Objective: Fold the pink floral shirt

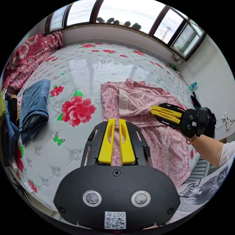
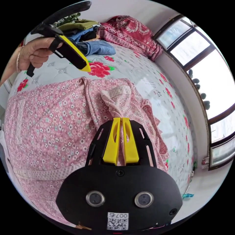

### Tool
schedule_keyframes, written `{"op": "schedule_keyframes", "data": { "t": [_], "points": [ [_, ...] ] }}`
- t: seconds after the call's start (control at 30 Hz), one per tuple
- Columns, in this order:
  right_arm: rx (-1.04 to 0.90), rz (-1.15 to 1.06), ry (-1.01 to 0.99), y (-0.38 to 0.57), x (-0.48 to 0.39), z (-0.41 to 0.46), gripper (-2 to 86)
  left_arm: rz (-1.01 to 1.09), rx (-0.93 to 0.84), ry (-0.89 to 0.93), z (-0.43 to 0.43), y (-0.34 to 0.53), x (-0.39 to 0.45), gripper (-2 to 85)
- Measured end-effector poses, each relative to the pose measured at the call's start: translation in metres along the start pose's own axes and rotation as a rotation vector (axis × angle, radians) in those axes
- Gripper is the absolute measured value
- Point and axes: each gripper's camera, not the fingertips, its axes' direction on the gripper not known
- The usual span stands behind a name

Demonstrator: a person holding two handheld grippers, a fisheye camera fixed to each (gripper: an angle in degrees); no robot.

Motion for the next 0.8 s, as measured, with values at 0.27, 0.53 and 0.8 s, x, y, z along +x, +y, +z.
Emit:
{"op": "schedule_keyframes", "data": {
  "t": [0.27,0.53,0.8],
  "points": [
    [0.128,-0.065,-0.364,-0.012,0.025,-0.035,3.2,0.056,-0.015,-0.005,0.031,-0.023,0.012,5.1],
    [0.044,-0.014,-0.390,-0.082,0.145,0.028,2.8,0.161,-0.143,-0.101,0.082,-0.045,0.048,9.6],
    [-0.097,-0.050,-0.522,-0.110,0.160,0.088,0.3,0.178,-0.188,-0.099,0.112,-0.045,0.069,1.6]
  ]
}}
